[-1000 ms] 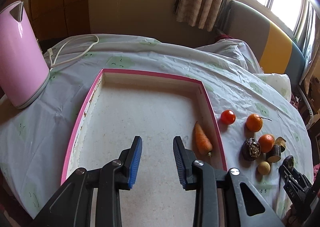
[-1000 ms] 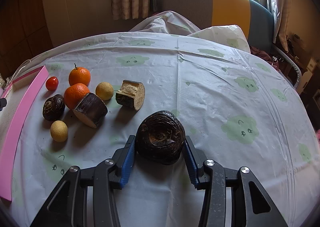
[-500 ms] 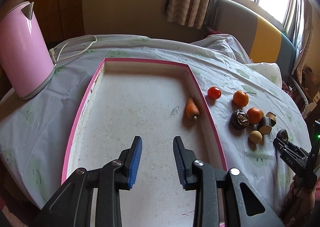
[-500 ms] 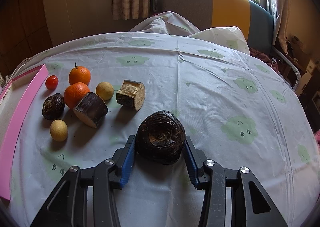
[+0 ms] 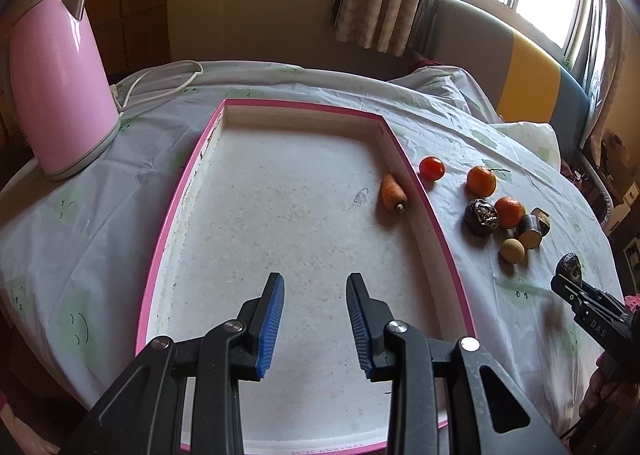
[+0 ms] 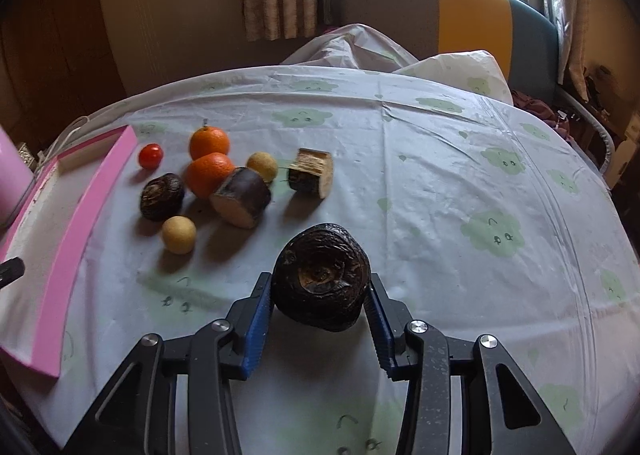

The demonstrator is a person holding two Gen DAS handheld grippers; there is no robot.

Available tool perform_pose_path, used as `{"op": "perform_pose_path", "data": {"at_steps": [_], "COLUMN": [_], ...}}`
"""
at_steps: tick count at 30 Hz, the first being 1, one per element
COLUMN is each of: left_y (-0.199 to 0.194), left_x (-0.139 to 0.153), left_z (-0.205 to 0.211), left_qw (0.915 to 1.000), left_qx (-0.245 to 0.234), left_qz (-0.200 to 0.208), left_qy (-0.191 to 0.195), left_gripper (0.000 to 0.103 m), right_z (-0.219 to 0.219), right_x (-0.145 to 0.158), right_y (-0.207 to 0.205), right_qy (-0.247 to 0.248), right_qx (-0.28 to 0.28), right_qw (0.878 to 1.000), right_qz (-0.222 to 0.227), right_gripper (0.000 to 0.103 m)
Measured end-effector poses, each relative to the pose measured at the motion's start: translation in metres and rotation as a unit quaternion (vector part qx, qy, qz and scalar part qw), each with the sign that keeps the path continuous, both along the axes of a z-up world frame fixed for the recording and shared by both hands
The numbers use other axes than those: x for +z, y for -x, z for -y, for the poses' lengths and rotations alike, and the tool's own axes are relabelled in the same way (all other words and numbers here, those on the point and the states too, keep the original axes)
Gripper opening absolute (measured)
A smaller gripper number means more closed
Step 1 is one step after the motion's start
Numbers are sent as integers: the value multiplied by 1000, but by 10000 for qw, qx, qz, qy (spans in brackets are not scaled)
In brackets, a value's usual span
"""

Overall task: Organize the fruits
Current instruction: 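Carry the dark round fruit into the pink tray and open the right gripper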

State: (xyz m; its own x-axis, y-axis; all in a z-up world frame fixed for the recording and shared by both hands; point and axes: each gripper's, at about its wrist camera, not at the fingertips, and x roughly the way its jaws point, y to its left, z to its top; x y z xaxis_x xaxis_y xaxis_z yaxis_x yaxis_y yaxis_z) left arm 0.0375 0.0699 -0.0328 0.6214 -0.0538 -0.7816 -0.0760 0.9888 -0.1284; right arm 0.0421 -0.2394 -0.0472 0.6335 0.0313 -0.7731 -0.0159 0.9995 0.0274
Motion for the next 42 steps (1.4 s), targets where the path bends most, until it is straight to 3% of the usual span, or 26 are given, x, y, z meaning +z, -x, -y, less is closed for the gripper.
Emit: {"op": "perform_pose_path", "data": {"at_steps": [6,11,21,27,29,32,42], "left_y": [3,5,12,13,13,14,15], "left_x": [6,10,11,9,9,10,11], "left_z": [-12,-23,-40,-42,-42,-39,-23], "left_qw": [9998,9993,9980,9979,9980,9981,9990], "left_qx": [173,327,569,585,577,547,328], "left_qz": [113,186,249,238,232,249,269], "left_qy": [10,25,93,112,118,118,114], "left_gripper": [32,32,32,32,32,32,32], "right_z": [-59,-121,-195,-207,-205,-200,-155], "right_x": [24,42,29,22,23,28,40], "right_y": [8,6,-12,-16,-15,-10,-1], "right_qy": [-278,-486,-479,-338,-379,-411,-583], "right_qx": [879,1757,2564,2606,2590,2487,1582], "right_qw": [9956,9828,9653,9648,9651,9677,9853], "right_qz": [189,289,-87,-121,-79,28,269], "right_gripper": [45,45,46,49,57,59,59]}}
